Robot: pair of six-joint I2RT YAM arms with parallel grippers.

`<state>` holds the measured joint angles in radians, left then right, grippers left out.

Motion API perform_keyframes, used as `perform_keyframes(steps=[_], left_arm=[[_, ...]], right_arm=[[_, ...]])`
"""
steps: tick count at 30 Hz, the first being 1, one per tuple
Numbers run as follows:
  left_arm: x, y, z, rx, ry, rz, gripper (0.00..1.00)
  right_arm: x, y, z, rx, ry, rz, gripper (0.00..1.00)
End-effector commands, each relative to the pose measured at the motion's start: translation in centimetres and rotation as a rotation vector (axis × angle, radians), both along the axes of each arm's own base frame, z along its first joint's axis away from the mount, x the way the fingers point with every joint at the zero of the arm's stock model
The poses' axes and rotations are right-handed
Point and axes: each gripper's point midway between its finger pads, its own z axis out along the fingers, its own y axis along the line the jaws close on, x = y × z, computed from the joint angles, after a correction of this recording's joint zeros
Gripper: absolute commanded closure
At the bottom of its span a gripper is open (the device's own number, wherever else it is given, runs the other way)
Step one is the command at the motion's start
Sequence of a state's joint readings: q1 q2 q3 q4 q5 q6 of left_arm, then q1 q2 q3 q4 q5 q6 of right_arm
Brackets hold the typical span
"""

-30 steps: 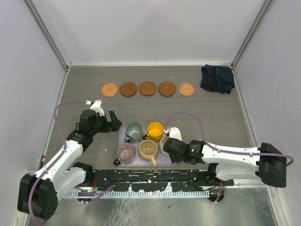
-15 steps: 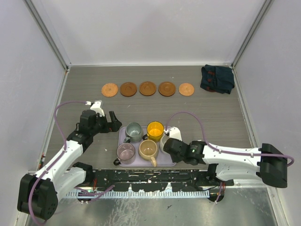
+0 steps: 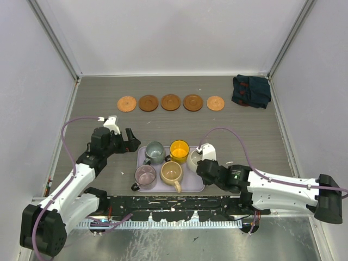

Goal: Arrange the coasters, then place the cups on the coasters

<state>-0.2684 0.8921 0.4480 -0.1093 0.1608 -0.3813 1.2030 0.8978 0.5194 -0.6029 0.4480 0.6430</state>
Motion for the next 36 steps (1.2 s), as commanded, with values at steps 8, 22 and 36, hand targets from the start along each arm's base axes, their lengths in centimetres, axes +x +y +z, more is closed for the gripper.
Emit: perform_keyframes(steps=[8,22,36], left_arm=[[0.7,-0.2,1.7,-0.013,-0.063,-0.002,0.02],[1.5,-0.5,3.2,-0.013,-0.085,-0.015,0.02],[3.6,0.2,5.1,0.040,-0.085,0.033,0.02]], right_arm=[[5.5,-0.4,9.9,0.006,-0.311,-0.172,0.99],[15.8,-2.2,18.8,0.041,-0.464,-0.323,0.99],[31.3,-5.6,17.2,0.116,-0.343,-0.362,0.99]])
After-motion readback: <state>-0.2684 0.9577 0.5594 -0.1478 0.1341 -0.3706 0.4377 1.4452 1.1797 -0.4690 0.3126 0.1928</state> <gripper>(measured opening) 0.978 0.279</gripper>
